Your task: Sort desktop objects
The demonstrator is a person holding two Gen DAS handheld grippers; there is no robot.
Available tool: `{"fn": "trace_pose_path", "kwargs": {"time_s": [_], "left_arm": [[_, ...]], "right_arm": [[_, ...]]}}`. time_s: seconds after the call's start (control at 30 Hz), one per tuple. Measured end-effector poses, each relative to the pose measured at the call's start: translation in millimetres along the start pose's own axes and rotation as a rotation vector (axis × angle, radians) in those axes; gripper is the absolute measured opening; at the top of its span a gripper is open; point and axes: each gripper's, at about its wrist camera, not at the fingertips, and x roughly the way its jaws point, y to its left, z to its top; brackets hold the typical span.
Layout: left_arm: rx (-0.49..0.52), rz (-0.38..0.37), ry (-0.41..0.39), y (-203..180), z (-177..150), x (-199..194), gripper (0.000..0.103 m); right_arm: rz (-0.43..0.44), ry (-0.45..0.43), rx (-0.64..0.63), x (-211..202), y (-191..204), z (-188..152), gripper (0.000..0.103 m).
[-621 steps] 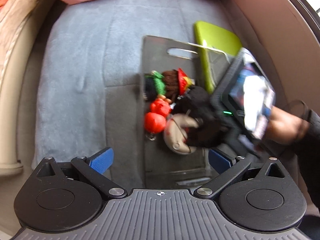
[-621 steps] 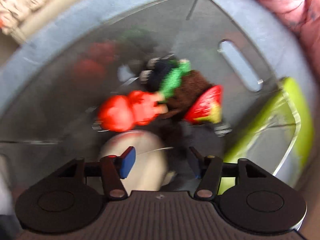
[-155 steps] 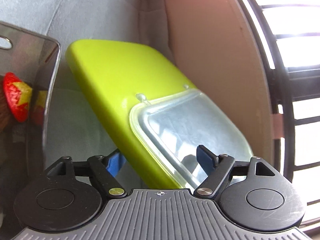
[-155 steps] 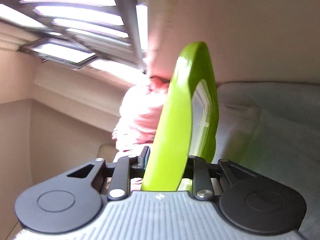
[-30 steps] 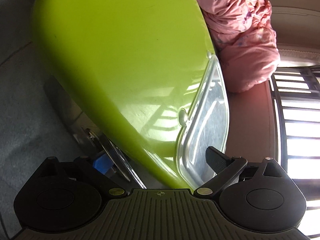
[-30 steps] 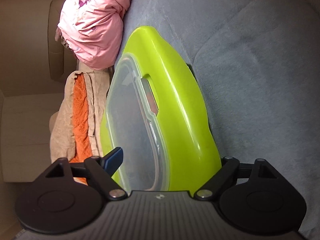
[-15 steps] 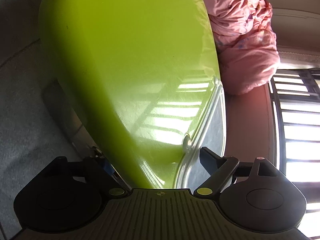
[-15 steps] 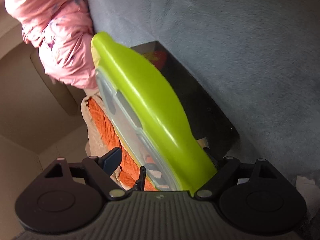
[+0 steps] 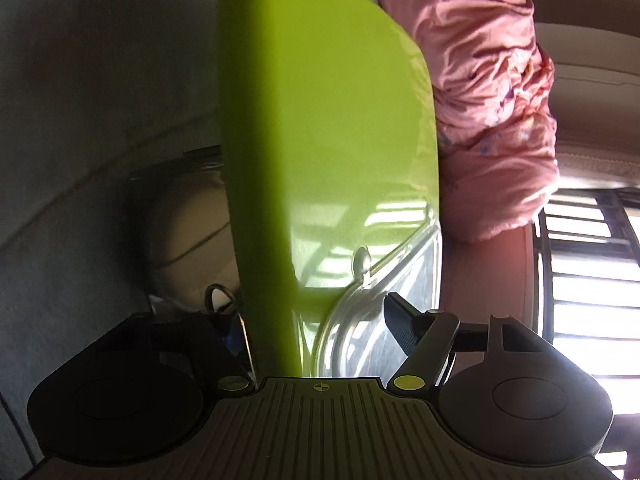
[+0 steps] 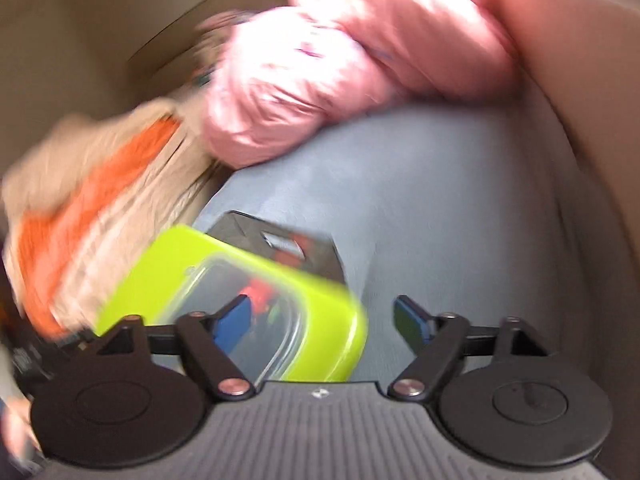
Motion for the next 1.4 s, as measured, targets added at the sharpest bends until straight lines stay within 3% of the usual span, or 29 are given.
{"fn": "trace_pose_path", "kwargs": {"time_s": [0.07, 0.13, 0.3, 0.37, 0.43, 0.47, 0.5, 0.67, 0.8, 0.93, 1.07, 1.13, 1.2, 1.27, 1.33, 1.4], "left_arm": [[0.0, 0.039, -0.029, -2.3, 26.2, -9.3, 0.072], [0.045, 0.094, 0.0, -10.9, 58.6, -13.0, 0.075], [0.307, 0.25, 0.197, -54.8, 111.4, 3.4, 0.082], [0.354, 0.255, 0.231, -62.8, 120.1, 11.3, 0.084], [0.395, 0.253, 0.261, -69.6, 127.5, 19.3, 0.087], [0.415, 0.252, 0.275, -73.1, 131.2, 23.3, 0.088], [0.435, 0.251, 0.29, -76.5, 134.9, 27.3, 0.088], [0.536, 0.246, 0.364, -93.7, 153.5, 47.3, 0.087], [0.594, 0.176, 0.373, -109.9, 163.1, 72.7, 0.085], [0.683, 0.165, 0.386, -125.7, 150.8, 94.4, 0.084], [0.717, 0.16, 0.358, -129.9, 143.8, 73.0, 0.088], [0.67, 0.11, 0.328, -123.1, 149.0, 40.0, 0.092], [0.611, 0.051, 0.287, -112.3, 153.3, 3.4, 0.093], [0.553, 0.004, 0.24, -97.5, 151.1, -33.2, 0.094], [0.48, -0.018, 0.218, -74.0, 141.9, -61.4, 0.094], [0.398, -0.024, 0.26, -46.1, 130.4, -72.9, 0.094]], "right_arm": [[-0.042, 0.012, -0.131, 25.5, 21.1, 27.2, 0.066], [-0.063, 0.049, -0.214, 60.5, 34.6, 44.2, 0.06], [-0.045, 0.183, -0.3, 144.1, 56.3, 48.5, 0.052], [-0.047, 0.22, -0.298, 163.9, 60.7, 40.4, 0.048], [-0.04, 0.272, -0.277, 183.3, 62.1, 34.7, 0.034], [-0.028, 0.306, -0.258, 192.8, 61.5, 31.6, 0.017], [-0.027, 0.316, -0.233, 197.9, 61.8, 29.1, 0.008], [-0.083, 0.327, -0.166, 183.4, 63.9, 12.4, 0.005], [-0.091, 0.394, -0.108, 145.8, 67.8, -22.5, 0.013], [-0.061, 0.408, -0.039, 108.6, 78.5, -62.7, 0.022], [-0.04, 0.402, 0.013, 90.6, 75.3, -69.8, 0.027], [-0.024, 0.346, 0.033, 70.2, 66.3, -57.8, 0.034], [0.005, 0.248, 0.056, 44.0, 53.4, -40.2, 0.056], [0.036, 0.131, 0.085, 17.3, 40.1, -24.1, 0.06], [0.068, 0.055, 0.127, 11.4, 25.8, -2.2, 0.072], [0.134, 0.024, 0.175, 28.9, 11.2, 21.0, 0.075]]}}
